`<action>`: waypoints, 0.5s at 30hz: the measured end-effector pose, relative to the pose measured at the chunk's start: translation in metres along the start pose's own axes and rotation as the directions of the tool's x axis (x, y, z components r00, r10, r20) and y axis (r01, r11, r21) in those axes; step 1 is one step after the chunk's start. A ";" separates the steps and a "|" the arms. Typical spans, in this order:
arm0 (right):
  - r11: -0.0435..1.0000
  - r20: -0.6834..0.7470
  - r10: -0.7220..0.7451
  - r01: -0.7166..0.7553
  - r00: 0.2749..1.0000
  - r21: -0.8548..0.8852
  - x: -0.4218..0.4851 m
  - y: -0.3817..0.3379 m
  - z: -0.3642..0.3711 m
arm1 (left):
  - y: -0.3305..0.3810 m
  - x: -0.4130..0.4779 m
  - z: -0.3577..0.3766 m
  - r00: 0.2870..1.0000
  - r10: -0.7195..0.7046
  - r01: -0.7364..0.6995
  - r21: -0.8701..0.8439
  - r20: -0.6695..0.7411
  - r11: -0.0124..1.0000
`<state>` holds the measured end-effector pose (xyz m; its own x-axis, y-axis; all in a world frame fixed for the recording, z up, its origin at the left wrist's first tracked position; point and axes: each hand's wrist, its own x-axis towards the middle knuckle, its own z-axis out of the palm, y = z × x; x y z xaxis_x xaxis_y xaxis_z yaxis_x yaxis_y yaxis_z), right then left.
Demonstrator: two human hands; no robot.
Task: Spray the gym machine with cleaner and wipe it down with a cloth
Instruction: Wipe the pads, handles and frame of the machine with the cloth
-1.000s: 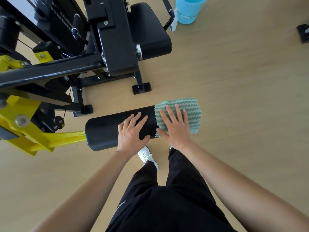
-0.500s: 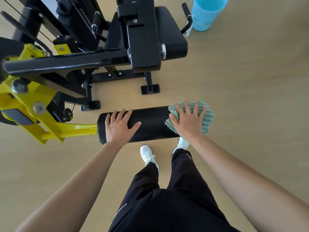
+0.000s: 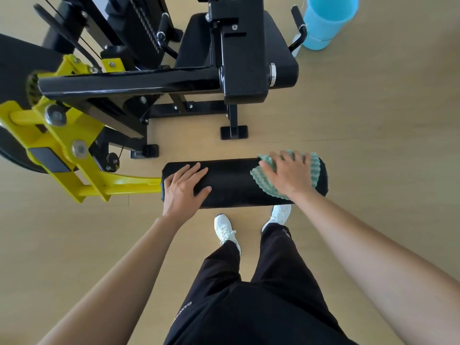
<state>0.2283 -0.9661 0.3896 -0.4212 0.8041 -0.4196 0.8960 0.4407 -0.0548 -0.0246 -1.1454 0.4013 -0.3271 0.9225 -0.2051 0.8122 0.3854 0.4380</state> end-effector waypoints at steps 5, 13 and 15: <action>0.996 -0.031 0.071 -0.069 0.997 0.064 -0.012 -0.032 0.008 | -0.030 -0.008 -0.015 0.932 -0.309 0.292 -0.111 -0.188 0.950; 0.963 0.024 -0.264 0.262 0.964 0.064 -0.021 -0.146 0.013 | -0.048 -0.016 -0.013 0.847 -0.529 0.481 -0.347 -0.052 0.805; 0.936 0.055 -0.353 0.351 0.934 0.033 -0.018 -0.173 0.010 | -0.047 -0.014 -0.013 0.841 -0.539 0.489 -0.352 -0.054 0.798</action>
<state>0.0822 -1.0605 0.3970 -0.7016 0.5735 -0.4228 0.6950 0.6817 -0.2286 -0.0647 -1.1762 0.3953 -0.7387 0.5689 -0.3616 0.3178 0.7670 0.5575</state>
